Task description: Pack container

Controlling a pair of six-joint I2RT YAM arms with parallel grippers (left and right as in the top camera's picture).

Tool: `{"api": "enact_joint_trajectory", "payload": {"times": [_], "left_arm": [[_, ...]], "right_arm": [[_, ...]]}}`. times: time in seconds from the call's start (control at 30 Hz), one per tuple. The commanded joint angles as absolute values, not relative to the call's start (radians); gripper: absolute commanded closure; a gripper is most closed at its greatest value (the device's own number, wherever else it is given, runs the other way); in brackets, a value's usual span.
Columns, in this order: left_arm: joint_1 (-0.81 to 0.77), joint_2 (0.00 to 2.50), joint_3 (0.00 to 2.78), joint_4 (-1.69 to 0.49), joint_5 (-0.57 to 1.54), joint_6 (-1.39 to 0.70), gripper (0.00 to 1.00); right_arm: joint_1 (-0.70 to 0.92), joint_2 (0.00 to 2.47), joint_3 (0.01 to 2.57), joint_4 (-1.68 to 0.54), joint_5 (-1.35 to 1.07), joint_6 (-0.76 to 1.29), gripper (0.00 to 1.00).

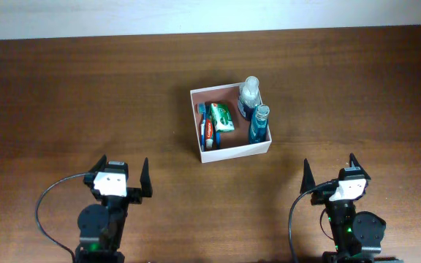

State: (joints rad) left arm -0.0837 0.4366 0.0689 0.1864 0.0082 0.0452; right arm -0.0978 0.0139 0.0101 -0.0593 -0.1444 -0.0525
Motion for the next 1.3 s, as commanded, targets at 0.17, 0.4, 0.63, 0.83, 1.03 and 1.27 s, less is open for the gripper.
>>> {"api": "enact_joint_trajectory", "payload": {"times": [0.17,0.4,0.63,0.83,1.03,1.27], "left_arm": [[-0.082,0.263,0.049,-0.005,-0.027,0.047,0.0],[-0.082,0.184,0.049,-0.109,-0.073,0.058,0.0],[-0.073,0.094,0.049,-0.167,-0.068,0.058,0.0],[-0.073,0.062,0.049,-0.167,-0.068,0.058,0.0],[-0.041,0.005,0.049,-0.167,-0.068,0.058,0.0],[-0.029,0.005,0.049,-0.168,-0.064,0.057,0.0]], "right_arm": [[-0.106,0.004,0.006,-0.065,-0.147,-0.048,0.02],[-0.106,0.004,0.006,-0.065,-0.147,-0.048,0.02],[-0.106,0.004,0.006,-0.065,-0.147,-0.048,0.02],[-0.106,0.004,0.006,-0.065,-0.147,-0.048,0.02],[-0.106,0.004,0.006,-0.065,-0.147,-0.048,0.02],[-0.106,0.004,0.006,-0.065,-0.147,-0.048,0.02]]}}
